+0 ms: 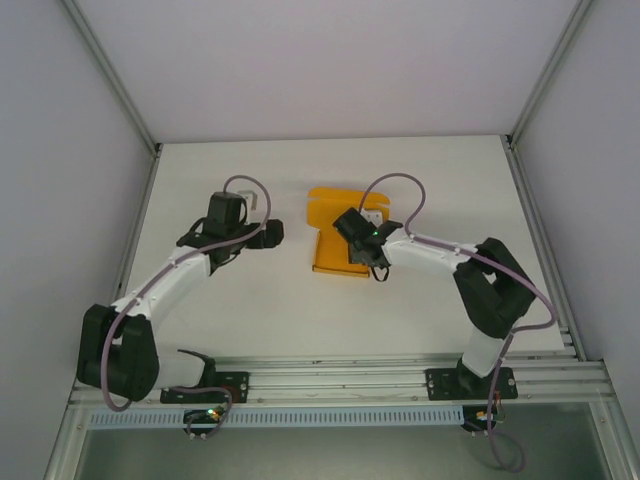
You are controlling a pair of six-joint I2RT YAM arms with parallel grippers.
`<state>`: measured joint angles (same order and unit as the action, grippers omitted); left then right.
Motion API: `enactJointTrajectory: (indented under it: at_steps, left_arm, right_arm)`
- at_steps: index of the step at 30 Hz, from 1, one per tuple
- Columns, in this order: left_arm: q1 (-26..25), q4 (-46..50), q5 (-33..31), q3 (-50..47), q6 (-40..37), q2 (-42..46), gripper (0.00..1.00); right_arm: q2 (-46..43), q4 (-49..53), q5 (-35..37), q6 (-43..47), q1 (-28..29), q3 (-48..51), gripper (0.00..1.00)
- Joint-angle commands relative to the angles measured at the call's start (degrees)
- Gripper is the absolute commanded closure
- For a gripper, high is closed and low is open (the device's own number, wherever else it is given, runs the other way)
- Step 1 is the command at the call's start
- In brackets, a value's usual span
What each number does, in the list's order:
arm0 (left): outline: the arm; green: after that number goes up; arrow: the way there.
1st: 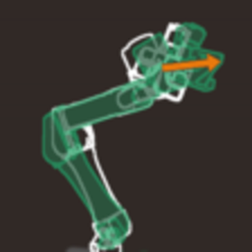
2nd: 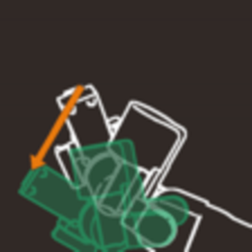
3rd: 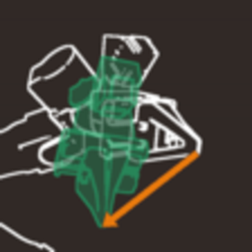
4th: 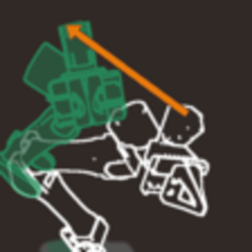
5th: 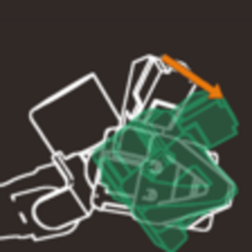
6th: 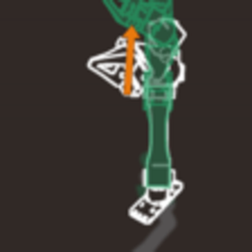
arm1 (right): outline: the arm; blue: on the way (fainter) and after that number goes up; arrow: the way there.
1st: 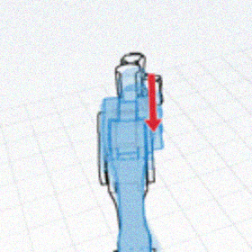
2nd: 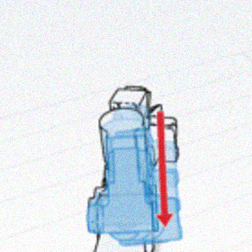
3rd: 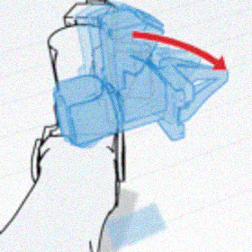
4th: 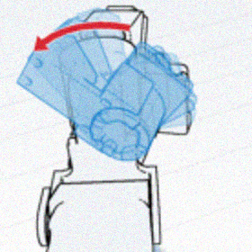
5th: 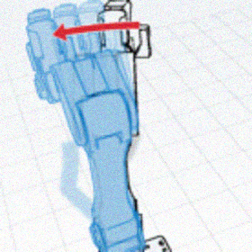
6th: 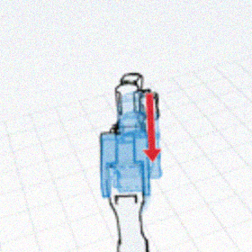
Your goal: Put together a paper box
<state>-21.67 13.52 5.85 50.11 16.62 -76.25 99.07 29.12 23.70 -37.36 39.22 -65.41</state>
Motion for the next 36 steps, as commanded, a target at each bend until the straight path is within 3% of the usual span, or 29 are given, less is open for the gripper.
enactJointTrajectory:
  at_steps: [1,3,5,10,14,17,21,23,28,33,36]
  left_arm:
    - [-0.2,-1.2,6.9,4.3,-5.7,-3.0,0.0]
    - [-0.1,-0.4,9.5,8.0,-8.3,-6.1,0.0]
    - [-0.1,0.9,14.3,12.4,-12.6,-9.9,0.0]
    - [0.2,4.5,24.8,21.2,-27.1,-19.2,0.0]
    - [0.2,13.4,31.1,29.9,-36.9,-26.0,0.01]
    - [-0.3,20.1,30.8,36.2,-42.9,-30.6,0.09]
    - [-0.5,29.9,31.9,45.6,-48.0,-36.9,0.23]
    - [-0.8,33.6,33.3,48.8,-50.3,-38.8,0.28]
    - [-1.8,36.7,29.7,52.3,-53.5,-41.1,0.37]
    - [-1.8,38.1,28.9,53.6,-54.6,-42.1,0.67]
    - [-3.2,38.1,29.2,53.2,-55.2,-41.4,0.86]
  right_arm:
    - [-6.3,-1.1,1.6,5.7,-1.3,1.2,0.25]
    - [-9.3,-4.7,-1.6,11.8,-3.2,2.7,0.12]
    - [-11.5,-8.3,-10.3,21.2,-7.2,3.6,0.01]
    - [-12.0,-11.3,-30.2,39.2,-17.7,1.5,0.0]
    - [-7.7,-4.1,-43.5,52.3,-21.7,-5.5,0.06]
    - [-3.9,0.8,-44.2,56.1,-22.6,-10.8,0.12]
    - [0.5,6.8,-45.3,57.3,-24.2,-15.2,0.4]
    - [1.3,7.3,-45.0,57.4,-24.8,-15.6,0.43]
    - [1.4,8.4,-46.4,58.8,-26.2,-15.7,0.46]
    - [2.3,9.5,-46.8,60.2,-26.7,-16.7,0.59]
    - [3.6,11.1,-47.9,62.0,-26.7,-18.1,0.54]
